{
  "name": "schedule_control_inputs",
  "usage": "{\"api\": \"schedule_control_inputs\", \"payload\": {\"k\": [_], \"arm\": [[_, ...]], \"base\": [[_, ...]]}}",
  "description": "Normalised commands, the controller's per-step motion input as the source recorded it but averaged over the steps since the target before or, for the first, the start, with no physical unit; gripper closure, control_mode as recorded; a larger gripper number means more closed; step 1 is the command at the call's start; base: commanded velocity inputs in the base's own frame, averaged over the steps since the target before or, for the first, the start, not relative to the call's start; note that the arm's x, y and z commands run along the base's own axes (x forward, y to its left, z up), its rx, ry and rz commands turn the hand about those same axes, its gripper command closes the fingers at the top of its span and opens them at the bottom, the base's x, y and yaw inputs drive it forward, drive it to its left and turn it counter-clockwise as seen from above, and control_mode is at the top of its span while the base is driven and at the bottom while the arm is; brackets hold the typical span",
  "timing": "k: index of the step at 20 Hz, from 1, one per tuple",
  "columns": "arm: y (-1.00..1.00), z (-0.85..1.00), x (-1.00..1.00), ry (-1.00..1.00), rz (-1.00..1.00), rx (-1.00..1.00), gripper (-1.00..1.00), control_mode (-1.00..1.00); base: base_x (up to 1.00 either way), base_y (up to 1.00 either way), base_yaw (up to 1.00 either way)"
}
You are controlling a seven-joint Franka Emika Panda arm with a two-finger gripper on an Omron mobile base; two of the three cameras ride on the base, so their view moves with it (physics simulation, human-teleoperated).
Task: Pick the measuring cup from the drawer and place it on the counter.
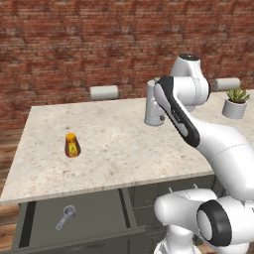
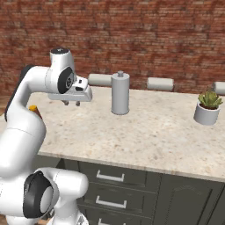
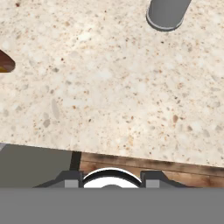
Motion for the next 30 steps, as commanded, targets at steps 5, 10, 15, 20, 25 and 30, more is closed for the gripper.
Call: {"api": "schedule_control_inputs", "payload": {"k": [5, 10, 15, 20, 25, 30], "arm": [[0.02, 0.00, -0.02, 0.00, 0.00, 0.00, -1.00, -1.00], [0.29, -0.02, 0.00, 0.00, 0.00, 0.00, -1.00, -1.00], [0.32, -0.09, 0.00, 0.00, 0.00, 0.00, -1.00, -1.00], [0.25, -0.05, 0.00, 0.00, 0.00, 0.00, -1.00, -1.00], [0.22, -0.02, 0.00, 0.00, 0.00, 0.00, -1.00, -1.00], [0.35, -0.08, 0.00, 0.00, 0.00, 0.00, -1.00, -1.00]], "base": [[0.00, 0.00, 0.00], [0.00, 0.00, 0.00], [0.00, 0.00, 0.00], [0.00, 0.00, 0.00], [0.00, 0.00, 0.00], [0.00, 0.00, 0.00]]}}
